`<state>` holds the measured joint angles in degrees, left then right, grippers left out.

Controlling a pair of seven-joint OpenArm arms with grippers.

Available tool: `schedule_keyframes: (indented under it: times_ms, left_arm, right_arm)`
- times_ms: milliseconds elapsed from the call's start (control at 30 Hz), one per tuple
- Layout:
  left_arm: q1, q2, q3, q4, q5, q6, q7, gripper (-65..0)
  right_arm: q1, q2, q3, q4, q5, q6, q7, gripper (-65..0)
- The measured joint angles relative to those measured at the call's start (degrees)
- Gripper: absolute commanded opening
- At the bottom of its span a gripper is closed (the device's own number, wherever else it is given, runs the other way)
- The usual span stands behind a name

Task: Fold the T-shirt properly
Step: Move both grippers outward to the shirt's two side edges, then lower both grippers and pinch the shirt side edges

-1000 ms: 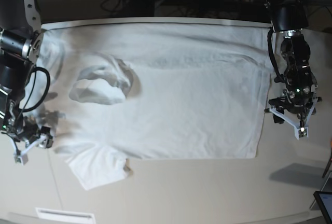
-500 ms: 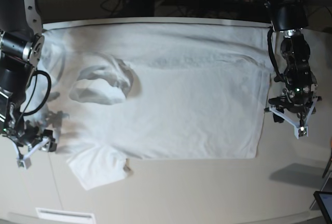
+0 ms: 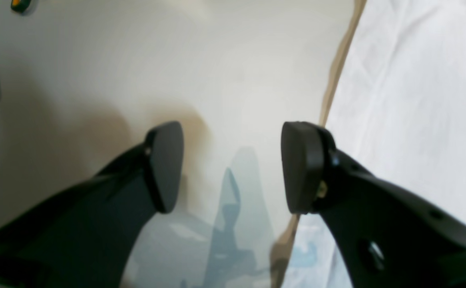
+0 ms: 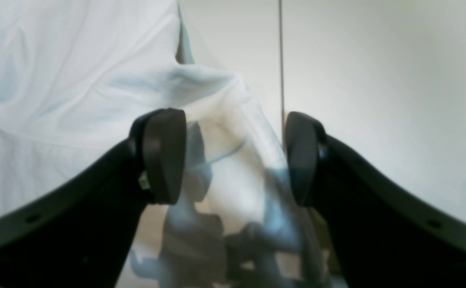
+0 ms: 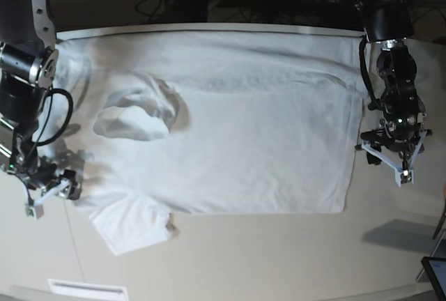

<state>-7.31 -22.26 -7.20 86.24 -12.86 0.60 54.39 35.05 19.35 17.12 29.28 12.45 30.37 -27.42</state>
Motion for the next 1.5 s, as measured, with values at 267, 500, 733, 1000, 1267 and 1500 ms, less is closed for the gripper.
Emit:
schedule_keyframes:
  times_ms: [267, 500, 733, 1000, 1267, 1500]
  left_arm:
    - [-3.0, 0.2, -0.2, -1.7, -0.5, 0.0, -0.1, -26.4]
    - [-9.6, 0.9, -0.4, -14.1, -0.2, 0.2, -0.1, -26.4]
    - [-15.4, 2.7, -0.3, -20.9, -0.5, 0.0, -4.7, -26.4]
    - [-25.8, 3.7, -0.3, -36.2, -0.2, 0.4, -10.0, -17.8]
    - [-32.6, 4.5, -0.4, -47.1, -0.1, -7.4, -12.9, -9.7]
    - [-37.2, 4.8, -0.1, -57.5, 0.7, -7.3, -17.1, -9.7]
  right_arm:
    - [0.0, 0.0, 0.0, -0.2, 0.0, -0.4, 0.2, -41.2]
    - [-0.1, -0.2, 0.0, -0.3, 0.3, -0.4, -1.4, -64.0]
    - [-0.1, -0.2, 0.0, -0.3, 0.5, -0.4, -1.7, -64.9]
    - [-0.1, -0.2, 0.1, -0.3, 0.5, -0.3, -1.9, -64.9]
    - [-0.1, -0.2, 0.0, -0.3, 0.5, -0.3, -1.8, -64.9]
    - [-0.1, -0.2, 0.0, -0.3, 0.5, -0.2, -1.8, -65.0]
